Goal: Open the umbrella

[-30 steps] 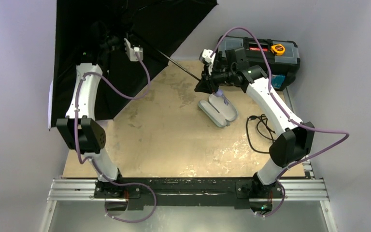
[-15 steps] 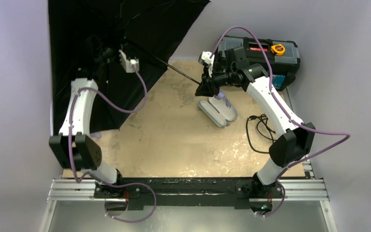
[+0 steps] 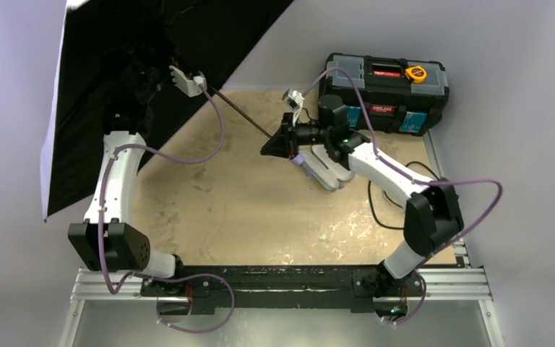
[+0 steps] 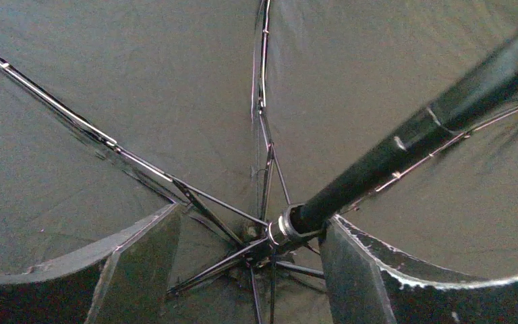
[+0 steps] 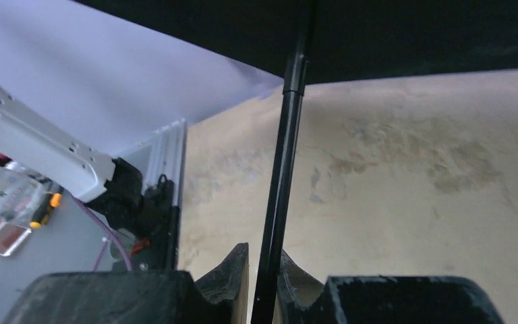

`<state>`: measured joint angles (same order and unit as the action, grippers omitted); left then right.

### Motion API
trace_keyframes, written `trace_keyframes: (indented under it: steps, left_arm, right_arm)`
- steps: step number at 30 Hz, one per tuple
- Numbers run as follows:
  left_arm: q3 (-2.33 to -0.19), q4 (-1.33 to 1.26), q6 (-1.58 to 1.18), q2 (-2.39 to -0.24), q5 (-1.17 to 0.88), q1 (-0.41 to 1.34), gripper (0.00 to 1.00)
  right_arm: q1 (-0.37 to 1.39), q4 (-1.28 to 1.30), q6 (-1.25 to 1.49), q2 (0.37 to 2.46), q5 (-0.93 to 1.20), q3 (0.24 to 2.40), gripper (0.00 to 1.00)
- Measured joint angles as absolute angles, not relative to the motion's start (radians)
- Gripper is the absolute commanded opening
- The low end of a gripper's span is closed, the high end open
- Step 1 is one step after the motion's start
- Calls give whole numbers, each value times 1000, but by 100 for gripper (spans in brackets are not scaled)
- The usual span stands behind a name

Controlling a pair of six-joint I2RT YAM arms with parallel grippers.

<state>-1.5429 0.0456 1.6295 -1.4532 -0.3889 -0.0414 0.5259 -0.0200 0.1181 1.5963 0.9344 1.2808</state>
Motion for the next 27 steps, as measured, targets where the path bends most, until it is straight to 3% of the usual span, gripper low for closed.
trace_keyframes:
  steps: [5, 11, 18, 22, 23, 24, 27]
  left_arm:
    - [-1444, 120, 1556, -1262, -388, -58, 79]
    - [-1375, 449, 1411, -878, -585, 62, 79]
    - [-1350, 881, 1267, -810, -693, 174, 84]
    - [-1246, 1005, 1164, -852, -699, 233, 84]
    - [-1215, 1021, 1142, -860, -696, 257, 84]
    - [-1183, 1030, 1123, -864, -690, 282, 84]
    - [-1104, 1040, 1072, -843, -669, 349, 86]
  right_arm:
    - [584, -464, 365, 1742, 929, 1205, 0]
    - [638, -749, 466, 1831, 852, 1069, 0]
    - [654, -892, 578, 1901, 764, 1036, 0]
    - [656, -892, 582, 1909, 719, 1028, 17]
    - [656, -894, 578, 1909, 715, 1020, 27]
    - [656, -896, 574, 1909, 711, 1013, 45]
    - [657, -890, 548, 1903, 692, 976, 64]
